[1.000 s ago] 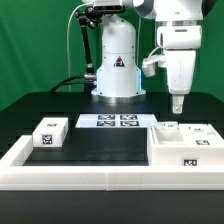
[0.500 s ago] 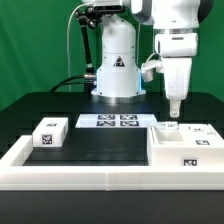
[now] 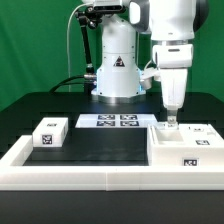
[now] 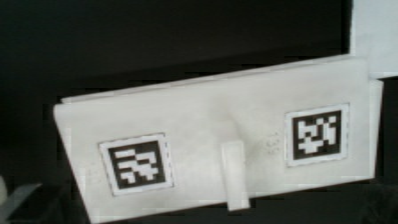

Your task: Assemble cabinet

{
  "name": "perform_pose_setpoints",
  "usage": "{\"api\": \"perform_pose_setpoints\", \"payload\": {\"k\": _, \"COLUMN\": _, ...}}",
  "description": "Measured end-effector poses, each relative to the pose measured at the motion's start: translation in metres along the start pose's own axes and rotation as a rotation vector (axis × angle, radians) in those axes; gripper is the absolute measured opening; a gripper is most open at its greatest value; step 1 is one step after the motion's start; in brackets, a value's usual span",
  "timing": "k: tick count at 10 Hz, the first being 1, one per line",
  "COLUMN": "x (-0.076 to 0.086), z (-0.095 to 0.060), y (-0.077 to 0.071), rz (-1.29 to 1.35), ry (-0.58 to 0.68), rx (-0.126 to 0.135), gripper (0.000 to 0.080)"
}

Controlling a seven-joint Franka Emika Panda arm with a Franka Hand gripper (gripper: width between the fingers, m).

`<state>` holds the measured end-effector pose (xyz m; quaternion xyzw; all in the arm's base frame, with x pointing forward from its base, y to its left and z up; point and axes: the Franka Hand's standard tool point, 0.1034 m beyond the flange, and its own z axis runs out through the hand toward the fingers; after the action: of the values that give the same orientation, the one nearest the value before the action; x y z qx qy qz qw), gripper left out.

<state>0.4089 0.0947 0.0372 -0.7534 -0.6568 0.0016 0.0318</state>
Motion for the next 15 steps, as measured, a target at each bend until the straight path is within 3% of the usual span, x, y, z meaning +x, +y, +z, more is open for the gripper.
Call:
{"api": "perform_pose_setpoints", "payload": {"k": 4, "x": 0.001, "z": 0.019, "y": -0.007, "rz": -0.004, "ry": 0.013, "rx": 0.022, "gripper": 0.0796}}
{"api": "perform_pose_setpoints", "payload": {"k": 6, "x": 0.002, "z": 0.021, "y": -0.009, "rz": 0.004, "ry": 0.013, "rx": 0.025, "gripper": 0.0769}}
{"api": "perform_pose_setpoints", "payload": {"k": 7, "x": 0.002, "z": 0.021, "y": -0.009, "rz": 0.006, "ry": 0.013, "rx": 0.026, "gripper": 0.0633}}
{"api": "perform_pose_setpoints", "payload": {"k": 8, "x": 0.002, "z": 0.022, "y": -0.009, "rz": 0.006, "ry": 0.013, "rx": 0.028, "gripper": 0.0633}}
{"api": "perform_pose_setpoints", "payload": {"k": 9, "x": 0.002, "z": 0.024, "y": -0.010, "rz": 0.006, "ry": 0.013, "rx": 0.031, "gripper": 0.0498}}
{"api": "perform_pose_setpoints", "payload": {"k": 10, "x": 0.002, "z": 0.025, "y": -0.012, "rz": 0.007, "ry": 0.013, "rx": 0.035, "gripper": 0.0313}}
{"api": "perform_pose_setpoints", "payload": {"k": 11, "x": 0.001, "z": 0.026, "y": -0.012, "rz": 0.007, "ry": 0.013, "rx": 0.038, "gripper": 0.0313}}
{"api": "perform_pose_setpoints", "payload": {"k": 12, "x": 0.001, "z": 0.028, "y": -0.013, "rz": 0.009, "ry": 0.013, "rx": 0.042, "gripper": 0.0118}}
{"api": "perform_pose_setpoints", "payload": {"k": 15, "x": 0.002, "z": 0.026, "y": -0.010, "rz": 0.009, "ry": 0.017, "rx": 0.030, "gripper": 0.0072}}
